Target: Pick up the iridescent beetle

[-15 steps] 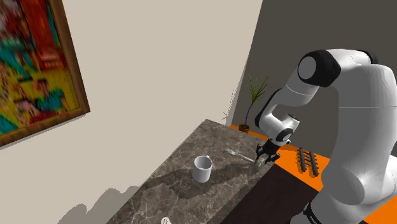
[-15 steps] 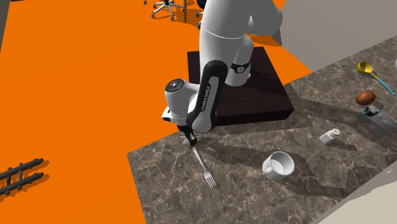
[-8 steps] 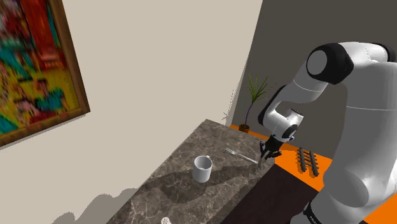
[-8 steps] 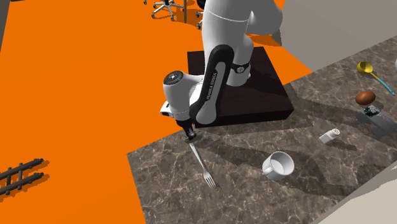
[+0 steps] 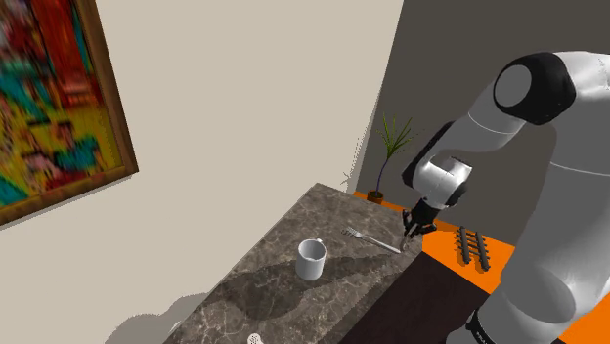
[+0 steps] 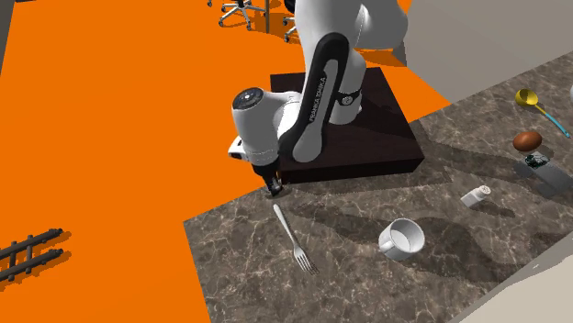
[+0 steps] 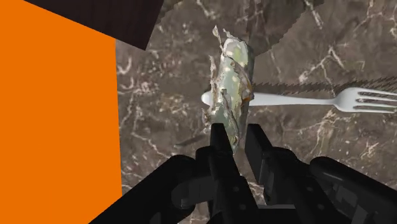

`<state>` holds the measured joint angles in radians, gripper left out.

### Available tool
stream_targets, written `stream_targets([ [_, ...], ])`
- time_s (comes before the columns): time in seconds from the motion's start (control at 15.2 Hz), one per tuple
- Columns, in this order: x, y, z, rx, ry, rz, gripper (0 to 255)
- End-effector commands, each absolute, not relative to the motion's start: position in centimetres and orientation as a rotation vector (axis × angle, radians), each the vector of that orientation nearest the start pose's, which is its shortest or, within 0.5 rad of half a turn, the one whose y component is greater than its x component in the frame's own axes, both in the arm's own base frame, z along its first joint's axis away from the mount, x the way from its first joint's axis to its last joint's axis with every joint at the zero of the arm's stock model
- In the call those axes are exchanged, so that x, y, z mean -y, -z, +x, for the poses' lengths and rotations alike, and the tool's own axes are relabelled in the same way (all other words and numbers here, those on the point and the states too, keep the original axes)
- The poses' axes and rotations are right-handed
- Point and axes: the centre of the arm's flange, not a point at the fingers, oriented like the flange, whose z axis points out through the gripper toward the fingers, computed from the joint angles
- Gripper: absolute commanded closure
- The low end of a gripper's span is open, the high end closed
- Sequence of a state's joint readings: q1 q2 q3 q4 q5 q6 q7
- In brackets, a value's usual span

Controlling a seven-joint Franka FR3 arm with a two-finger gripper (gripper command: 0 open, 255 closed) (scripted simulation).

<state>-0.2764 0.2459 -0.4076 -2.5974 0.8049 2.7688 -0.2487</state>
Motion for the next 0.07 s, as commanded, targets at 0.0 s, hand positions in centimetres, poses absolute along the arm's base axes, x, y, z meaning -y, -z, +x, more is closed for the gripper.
stream_targets([
  [0.0, 29.76, -17.44, 29.84, -1.661, 0.096, -2.469, 255],
])
